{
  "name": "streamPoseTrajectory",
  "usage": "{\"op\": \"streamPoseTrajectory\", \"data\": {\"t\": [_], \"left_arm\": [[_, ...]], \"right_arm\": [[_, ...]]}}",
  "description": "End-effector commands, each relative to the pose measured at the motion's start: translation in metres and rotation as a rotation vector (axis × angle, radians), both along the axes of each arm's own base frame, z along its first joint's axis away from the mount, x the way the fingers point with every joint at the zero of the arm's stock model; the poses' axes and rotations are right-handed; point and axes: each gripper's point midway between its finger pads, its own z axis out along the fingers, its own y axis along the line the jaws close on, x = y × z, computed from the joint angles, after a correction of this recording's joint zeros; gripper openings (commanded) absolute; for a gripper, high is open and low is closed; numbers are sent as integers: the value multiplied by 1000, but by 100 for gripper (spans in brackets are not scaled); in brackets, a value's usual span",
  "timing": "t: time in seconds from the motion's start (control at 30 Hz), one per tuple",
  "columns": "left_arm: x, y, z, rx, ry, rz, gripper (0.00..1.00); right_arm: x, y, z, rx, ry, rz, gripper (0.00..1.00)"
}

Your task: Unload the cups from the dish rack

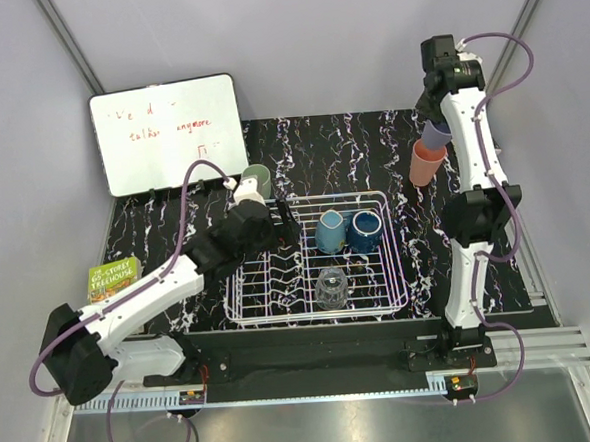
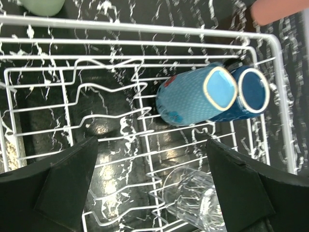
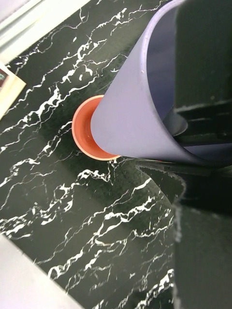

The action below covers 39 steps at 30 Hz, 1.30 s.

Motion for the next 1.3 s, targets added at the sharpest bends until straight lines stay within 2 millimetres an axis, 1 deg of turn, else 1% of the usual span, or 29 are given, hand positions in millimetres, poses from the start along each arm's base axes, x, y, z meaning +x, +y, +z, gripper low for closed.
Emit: {"op": "streamPoseTrajectory", "data": {"t": [0.0, 0.13, 0.2, 0.5, 0.53, 0.6, 0.63, 0.7, 0.73, 0.77, 0.8, 0.9, 0.97, 1.0, 1.07, 1.1, 1.17, 1.23, 1.27], "left_arm": [[5, -8, 12, -30, -10, -4, 97], [4, -10, 11, -30, 1, -14, 96], [4, -9, 11, -25, -1, -11, 95], [0, -4, 2, -13, 16, -3, 95], [0, -4, 0, -12, 19, -2, 95], [-1, -3, -2, -9, 24, -1, 95], [-1, -4, -3, -9, 26, -1, 95], [-1, -4, -3, -9, 27, -5, 95], [-1, -4, -4, -8, 28, -7, 95], [-2, -5, -3, -9, 27, -8, 95], [-1, -5, -4, -6, 29, -7, 95], [0, -5, -5, -1, 30, -5, 95], [0, -5, -6, 1, 32, -5, 95], [1, -5, -6, 1, 32, -3, 95], [0, -6, -6, 1, 31, -5, 95], [0, -6, -6, 1, 31, -7, 95], [0, -6, -4, -3, 28, -6, 96], [0, -6, -1, -8, 22, -6, 96], [-1, -5, -1, -7, 19, -6, 96]], "right_arm": [[5, 6, 0, 13, -11, 16, 0], [10, 6, -16, 4, 21, 17, 0], [12, 2, -20, -13, 30, 6, 0], [24, 0, -42, -24, 61, 3, 0], [26, -3, -49, -23, 71, -3, 0], [29, -3, -55, -17, 79, 3, 0], [31, -3, -62, -16, 92, 9, 0], [33, -2, -67, -6, 100, 16, 0], [33, 0, -65, -2, 96, 22, 3], [34, 1, -64, 5, 91, 27, 14], [34, 2, -60, 9, 82, 30, 18], [35, 3, -43, 15, 38, 30, 27], [34, 2, -34, 16, 19, 26, 32], [32, 2, -27, 16, 4, 24, 37], [30, 2, -19, 19, -11, 26, 41], [29, 3, -12, 24, -24, 31, 46], [26, 3, -7, 31, -33, 29, 50], [21, 5, 8, 44, -63, 30, 52], [20, 10, 16, 62, -81, 47, 52]]}}
